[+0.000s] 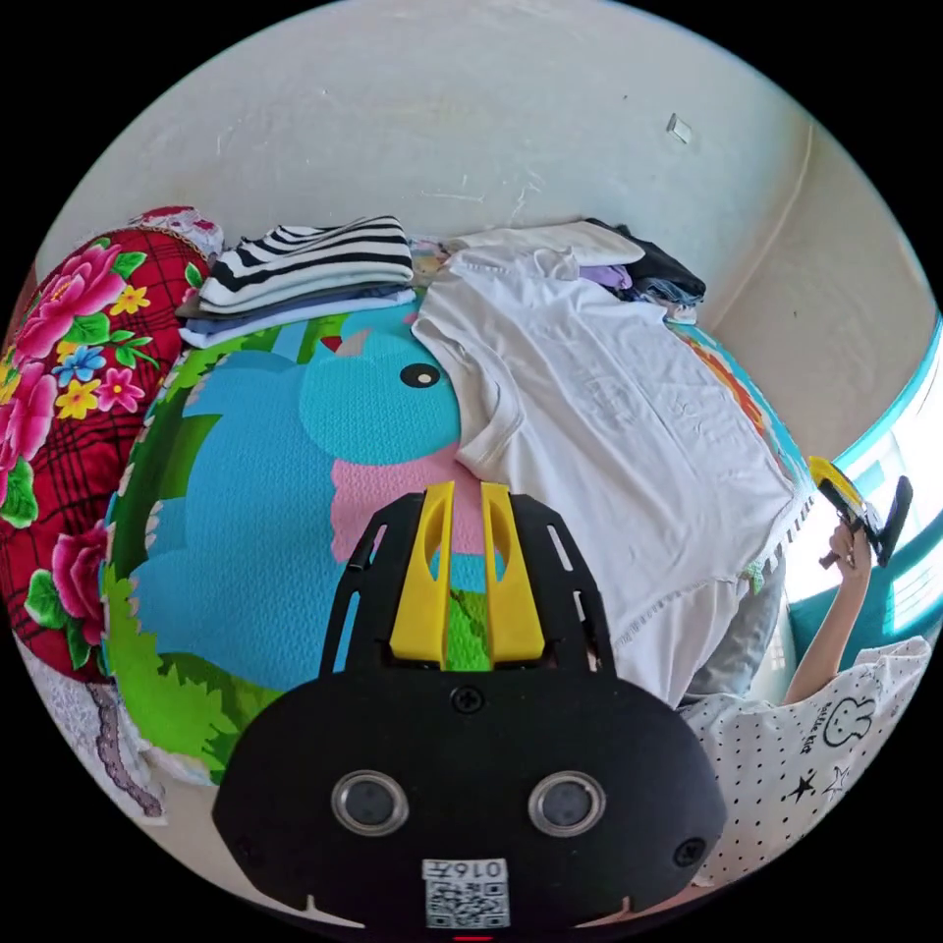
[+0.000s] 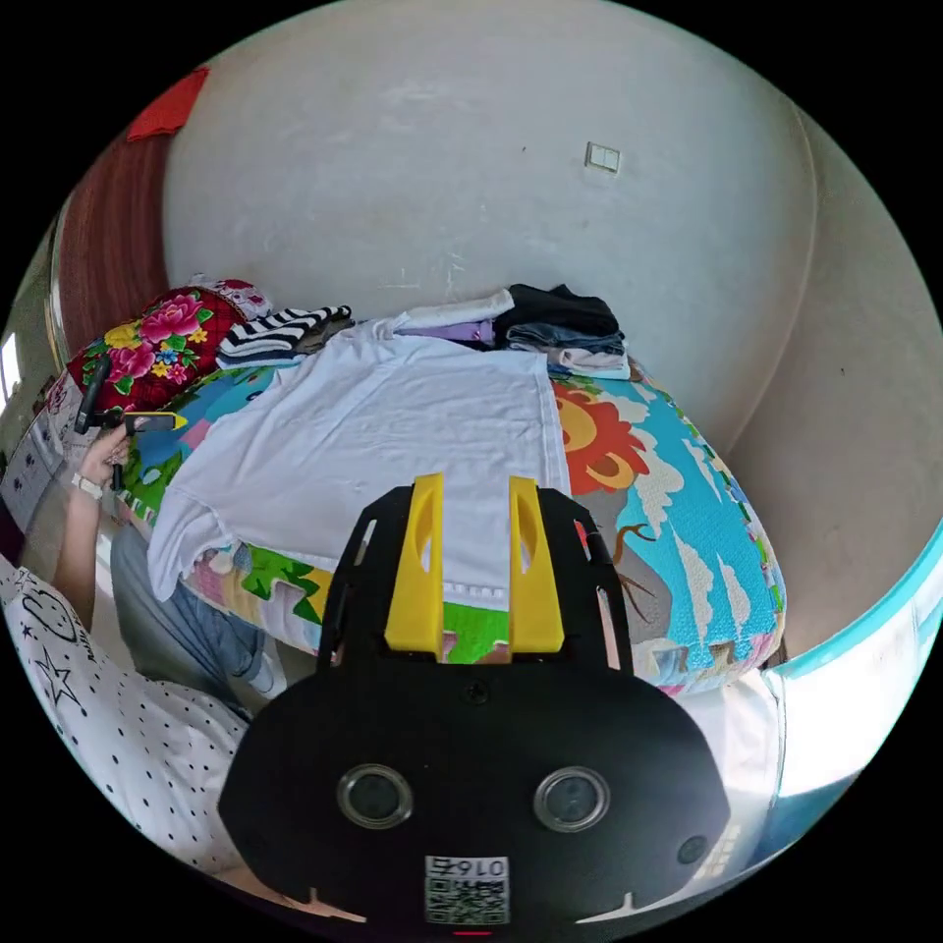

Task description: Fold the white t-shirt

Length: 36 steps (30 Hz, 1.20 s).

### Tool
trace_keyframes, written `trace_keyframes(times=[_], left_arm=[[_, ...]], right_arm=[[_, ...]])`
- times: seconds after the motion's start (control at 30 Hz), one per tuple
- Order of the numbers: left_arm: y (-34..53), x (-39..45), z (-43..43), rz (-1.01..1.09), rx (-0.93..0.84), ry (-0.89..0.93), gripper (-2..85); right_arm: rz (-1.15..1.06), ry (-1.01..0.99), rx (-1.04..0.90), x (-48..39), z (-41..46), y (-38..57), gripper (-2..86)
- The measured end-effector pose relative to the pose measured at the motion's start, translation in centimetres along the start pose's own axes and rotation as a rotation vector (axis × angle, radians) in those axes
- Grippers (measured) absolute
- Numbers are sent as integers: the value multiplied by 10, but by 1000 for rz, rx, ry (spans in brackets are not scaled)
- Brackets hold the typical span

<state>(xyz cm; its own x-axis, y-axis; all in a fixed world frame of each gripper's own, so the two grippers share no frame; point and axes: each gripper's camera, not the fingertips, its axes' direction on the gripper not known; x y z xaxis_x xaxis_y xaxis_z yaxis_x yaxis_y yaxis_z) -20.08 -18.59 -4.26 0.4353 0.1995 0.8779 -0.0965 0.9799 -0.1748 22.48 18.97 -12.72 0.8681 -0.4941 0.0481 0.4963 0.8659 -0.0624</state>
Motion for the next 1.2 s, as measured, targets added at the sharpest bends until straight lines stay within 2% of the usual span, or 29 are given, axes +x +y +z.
trace_keyframes(times=[0.1,0.23,0.37,0.43,0.53,0.63,0.73,0.8,0.87,0.93,1.07,1.13,1.2], left_arm=[[-11,-6,18,1,-4,123,15],[-17,-16,30,-45,9,183,3],[-19,-20,52,-100,-11,228,0],[-18,-15,55,-90,-4,230,-5],[-17,3,48,-20,-35,101,-9],[-16,22,28,46,-51,-47,-9],[-12,36,6,97,-13,-68,-9],[-8,36,3,73,-36,-228,-9],[-3,29,14,49,-84,-266,-9],[1,20,29,16,-123,-165,-9],[13,4,50,-66,-48,93,0],[17,0,51,-101,-10,131,15],[23,-2,45,-159,62,97,44]], right_arm=[[-218,-186,-4,-78,20,-8,112],[-490,-402,-21,-183,41,-16,140],[-595,-377,-78,-263,67,-24,137],[-615,-358,-147,-287,81,-27,127],[-657,-264,-262,-315,101,-22,56],[-701,-242,-230,-329,96,-14,15],[-666,-280,-234,-331,92,-15,7],[-611,-339,-216,-327,87,-19,7],[-539,-424,-225,-320,88,-24,14],[-495,-448,-258,-319,92,-27,25],[-478,-430,-197,-319,83,-21,64],[-480,-418,-189,-320,78,-18,69],[-493,-399,-180,-321,73,-14,72]])
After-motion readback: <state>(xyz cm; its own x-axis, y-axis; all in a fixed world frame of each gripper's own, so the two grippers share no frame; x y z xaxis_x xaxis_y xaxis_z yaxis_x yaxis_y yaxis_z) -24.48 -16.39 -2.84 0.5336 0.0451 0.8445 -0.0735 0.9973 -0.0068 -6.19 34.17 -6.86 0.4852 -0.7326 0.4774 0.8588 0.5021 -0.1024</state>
